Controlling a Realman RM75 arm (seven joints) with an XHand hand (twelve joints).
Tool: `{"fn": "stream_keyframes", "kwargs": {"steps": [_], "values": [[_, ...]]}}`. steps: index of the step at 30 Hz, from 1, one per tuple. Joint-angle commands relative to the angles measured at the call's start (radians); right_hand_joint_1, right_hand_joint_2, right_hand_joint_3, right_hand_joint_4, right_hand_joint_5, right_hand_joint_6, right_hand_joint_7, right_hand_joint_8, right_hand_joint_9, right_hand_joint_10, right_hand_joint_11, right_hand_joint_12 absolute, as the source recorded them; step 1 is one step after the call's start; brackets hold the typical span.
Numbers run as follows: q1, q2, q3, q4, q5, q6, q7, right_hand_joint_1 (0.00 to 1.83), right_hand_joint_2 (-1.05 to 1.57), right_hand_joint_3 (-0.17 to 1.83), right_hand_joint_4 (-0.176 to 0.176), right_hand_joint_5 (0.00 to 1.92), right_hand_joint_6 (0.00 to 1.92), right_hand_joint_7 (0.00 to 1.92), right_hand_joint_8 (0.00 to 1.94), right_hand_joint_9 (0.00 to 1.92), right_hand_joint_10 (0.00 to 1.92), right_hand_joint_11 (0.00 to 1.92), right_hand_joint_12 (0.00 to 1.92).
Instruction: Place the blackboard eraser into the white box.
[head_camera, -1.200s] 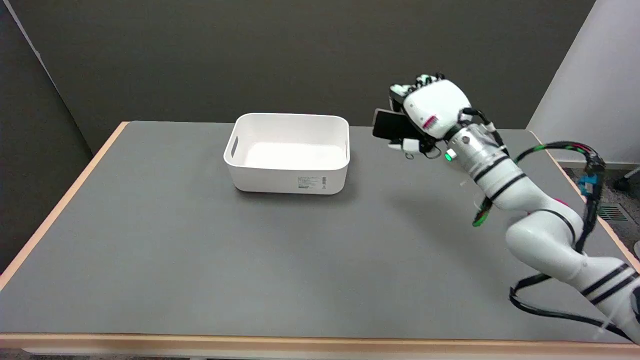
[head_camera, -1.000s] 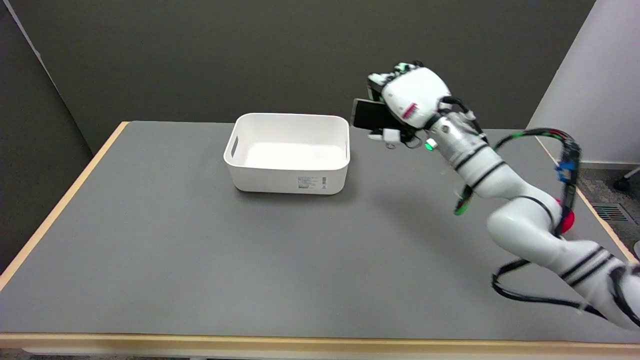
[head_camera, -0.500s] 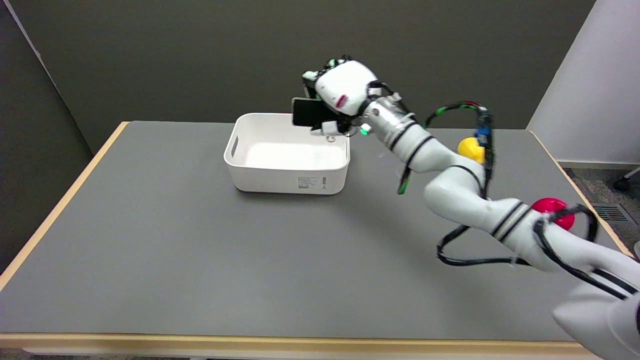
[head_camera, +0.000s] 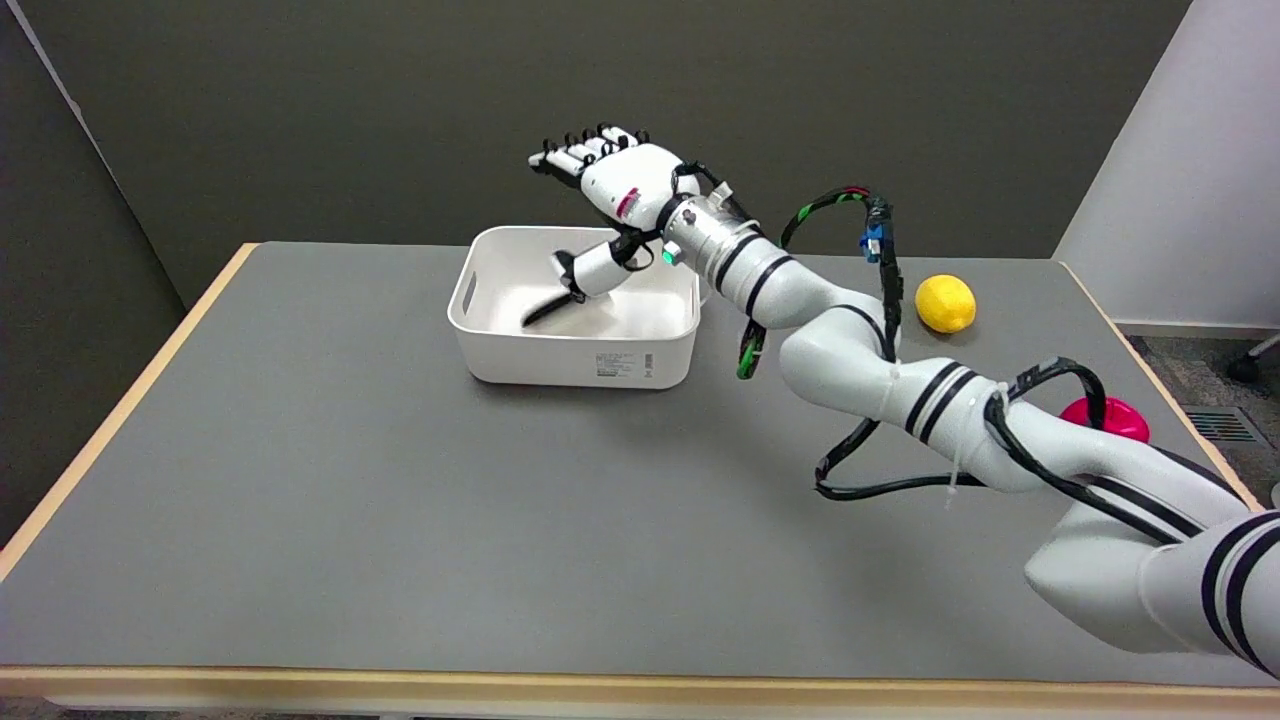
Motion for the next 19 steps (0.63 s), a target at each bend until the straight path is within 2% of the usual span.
{"fn": "stream_keyframes", "kwargs": {"steps": [1, 3, 6, 8, 10, 14, 16, 19], "values": [[-0.021, -0.019, 0.117, 0.013, 0.217, 0.053, 0.057, 0.38, 0.55, 0.93, 0.042, 0.05, 0.24, 0.06, 0.16, 0.02, 0.50, 0.00, 1.06], [-0.047, -0.009, 0.161, 0.065, 0.292, 0.074, 0.049, 0.38, 0.55, 0.94, 0.040, 0.06, 0.23, 0.08, 0.18, 0.02, 0.52, 0.00, 1.05], [-0.087, 0.009, 0.231, 0.157, 0.386, 0.086, 0.047, 0.45, 0.61, 0.95, 0.044, 0.10, 0.31, 0.15, 0.28, 0.09, 0.61, 0.00, 1.09], [-0.119, 0.022, 0.274, 0.222, 0.403, 0.096, 0.047, 0.50, 0.65, 0.91, 0.050, 0.14, 0.36, 0.24, 0.30, 0.17, 0.64, 0.02, 1.14], [-0.156, 0.042, 0.310, 0.288, 0.403, 0.114, 0.046, 0.47, 0.63, 0.99, 0.051, 0.16, 0.42, 0.26, 0.35, 0.19, 0.68, 0.04, 1.10], [-0.272, 0.107, 0.387, 0.405, 0.407, 0.183, 0.046, 0.50, 0.65, 0.97, 0.046, 0.20, 0.44, 0.32, 0.38, 0.23, 0.71, 0.05, 1.12], [-0.332, 0.142, 0.427, 0.449, 0.437, 0.228, 0.046, 0.54, 0.68, 0.89, 0.040, 0.22, 0.43, 0.35, 0.36, 0.23, 0.73, 0.04, 1.16], [-0.443, 0.197, 0.459, 0.503, 0.544, 0.337, 0.046, 0.55, 0.69, 0.88, 0.030, 0.24, 0.45, 0.38, 0.38, 0.24, 0.76, 0.04, 1.18]]}}
